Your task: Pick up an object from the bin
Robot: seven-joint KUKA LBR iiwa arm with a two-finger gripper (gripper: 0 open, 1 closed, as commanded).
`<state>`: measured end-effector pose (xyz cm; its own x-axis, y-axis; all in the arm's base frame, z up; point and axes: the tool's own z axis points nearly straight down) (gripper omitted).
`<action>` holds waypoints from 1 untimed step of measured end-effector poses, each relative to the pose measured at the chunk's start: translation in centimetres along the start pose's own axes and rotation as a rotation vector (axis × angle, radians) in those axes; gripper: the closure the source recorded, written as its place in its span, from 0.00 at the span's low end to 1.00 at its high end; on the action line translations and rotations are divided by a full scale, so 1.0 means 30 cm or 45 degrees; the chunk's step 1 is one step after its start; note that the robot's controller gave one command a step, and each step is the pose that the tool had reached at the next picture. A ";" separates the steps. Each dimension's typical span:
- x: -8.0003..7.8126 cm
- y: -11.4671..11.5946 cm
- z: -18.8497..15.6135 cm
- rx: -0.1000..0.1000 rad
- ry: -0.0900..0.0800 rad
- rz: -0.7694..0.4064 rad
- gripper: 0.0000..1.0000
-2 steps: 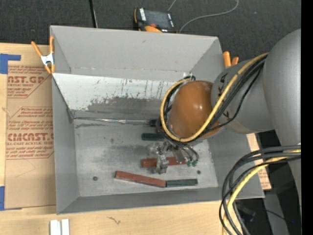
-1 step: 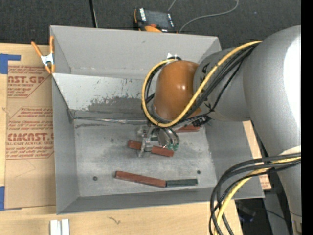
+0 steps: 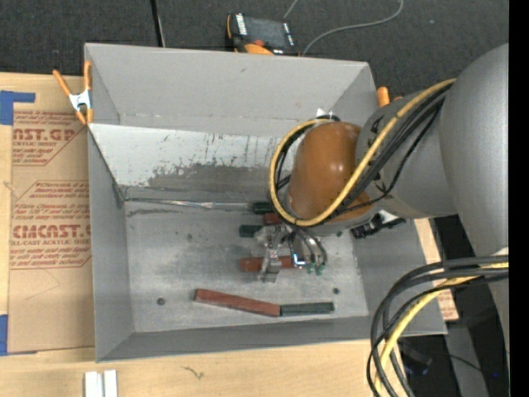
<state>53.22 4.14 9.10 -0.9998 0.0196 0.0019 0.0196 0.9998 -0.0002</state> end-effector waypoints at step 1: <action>-0.128 0.138 -0.042 -0.003 -0.007 0.301 1.00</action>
Offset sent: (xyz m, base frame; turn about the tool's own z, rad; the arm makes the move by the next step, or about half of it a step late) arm 0.0382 0.0387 0.0123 0.2390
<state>57.13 8.22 10.35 -0.9675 0.2530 -0.0037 0.2530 0.9675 0.0025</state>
